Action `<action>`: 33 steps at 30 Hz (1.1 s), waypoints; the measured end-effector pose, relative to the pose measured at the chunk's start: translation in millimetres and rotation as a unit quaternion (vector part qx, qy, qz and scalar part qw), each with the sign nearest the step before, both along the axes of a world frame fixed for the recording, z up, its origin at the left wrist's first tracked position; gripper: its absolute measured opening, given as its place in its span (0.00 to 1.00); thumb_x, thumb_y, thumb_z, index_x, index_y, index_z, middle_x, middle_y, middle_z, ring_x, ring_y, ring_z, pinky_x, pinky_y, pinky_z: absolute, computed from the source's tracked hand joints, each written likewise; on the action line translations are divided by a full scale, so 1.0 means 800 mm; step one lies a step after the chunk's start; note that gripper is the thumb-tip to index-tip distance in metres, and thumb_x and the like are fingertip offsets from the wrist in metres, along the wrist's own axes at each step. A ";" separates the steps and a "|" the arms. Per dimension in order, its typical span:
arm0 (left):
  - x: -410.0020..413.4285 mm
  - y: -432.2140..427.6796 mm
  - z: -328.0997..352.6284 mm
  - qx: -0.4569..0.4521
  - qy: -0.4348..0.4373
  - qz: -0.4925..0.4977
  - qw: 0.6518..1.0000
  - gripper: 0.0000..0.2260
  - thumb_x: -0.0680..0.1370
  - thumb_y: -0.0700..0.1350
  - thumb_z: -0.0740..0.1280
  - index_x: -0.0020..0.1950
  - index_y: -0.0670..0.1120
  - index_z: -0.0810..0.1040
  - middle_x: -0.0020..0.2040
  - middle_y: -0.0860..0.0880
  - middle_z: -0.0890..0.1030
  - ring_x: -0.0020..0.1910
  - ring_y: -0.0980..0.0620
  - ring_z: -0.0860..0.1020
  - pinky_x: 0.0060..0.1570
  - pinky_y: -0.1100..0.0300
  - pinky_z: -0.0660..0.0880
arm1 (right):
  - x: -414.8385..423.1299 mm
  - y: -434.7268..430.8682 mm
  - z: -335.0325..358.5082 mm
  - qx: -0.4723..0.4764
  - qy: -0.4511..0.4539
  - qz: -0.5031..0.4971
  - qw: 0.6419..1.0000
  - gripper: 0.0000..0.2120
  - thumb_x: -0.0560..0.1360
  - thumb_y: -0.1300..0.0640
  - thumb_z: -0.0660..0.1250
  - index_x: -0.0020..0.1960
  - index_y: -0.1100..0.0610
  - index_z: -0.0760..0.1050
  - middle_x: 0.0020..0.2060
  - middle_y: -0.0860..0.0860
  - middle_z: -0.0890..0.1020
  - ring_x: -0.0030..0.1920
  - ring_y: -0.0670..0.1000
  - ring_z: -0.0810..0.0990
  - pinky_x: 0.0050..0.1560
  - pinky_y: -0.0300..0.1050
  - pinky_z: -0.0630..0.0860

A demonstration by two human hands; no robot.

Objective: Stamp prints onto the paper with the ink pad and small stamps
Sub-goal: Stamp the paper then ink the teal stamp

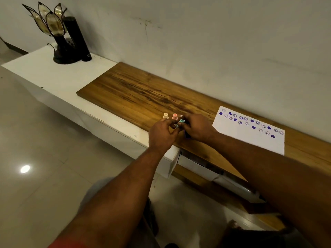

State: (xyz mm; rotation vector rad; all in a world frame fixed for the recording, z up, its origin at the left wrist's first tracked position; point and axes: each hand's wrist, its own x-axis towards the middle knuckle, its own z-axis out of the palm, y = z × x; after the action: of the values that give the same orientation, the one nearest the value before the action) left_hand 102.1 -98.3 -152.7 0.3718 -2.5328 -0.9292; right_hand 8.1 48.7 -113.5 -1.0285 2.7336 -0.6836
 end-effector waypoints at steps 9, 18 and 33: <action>-0.002 0.003 -0.023 -0.039 -0.038 0.002 0.999 0.13 0.76 0.53 0.76 0.57 0.50 0.85 0.49 0.53 0.84 0.44 0.56 0.79 0.40 0.62 0.71 | -0.004 -0.006 -0.014 0.143 0.050 0.019 0.988 0.16 0.84 0.44 0.58 0.56 0.54 0.78 0.48 0.52 0.83 0.49 0.54 0.83 0.45 0.43 0.74; -0.001 0.002 -0.043 -0.013 -0.055 -0.012 0.998 0.15 0.74 0.57 0.77 0.56 0.51 0.86 0.47 0.55 0.85 0.43 0.57 0.79 0.40 0.63 0.73 | -0.008 -0.007 -0.028 0.165 0.067 0.045 0.983 0.19 0.85 0.44 0.57 0.63 0.57 0.76 0.55 0.55 0.84 0.53 0.55 0.83 0.47 0.43 0.70; -0.002 0.002 -0.045 -0.026 -0.060 -0.028 0.997 0.17 0.78 0.54 0.74 0.65 0.52 0.85 0.56 0.52 0.84 0.51 0.52 0.80 0.46 0.57 0.77 | -0.010 0.003 -0.029 0.139 0.045 0.072 0.987 0.21 0.84 0.41 0.55 0.60 0.55 0.76 0.56 0.55 0.83 0.53 0.54 0.81 0.47 0.44 0.69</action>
State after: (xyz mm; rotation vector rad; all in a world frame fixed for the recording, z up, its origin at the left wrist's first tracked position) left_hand 100.9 -96.8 -188.5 0.3529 -2.6846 -0.8825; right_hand 0.3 51.1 -136.5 -1.1969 2.6920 -0.2308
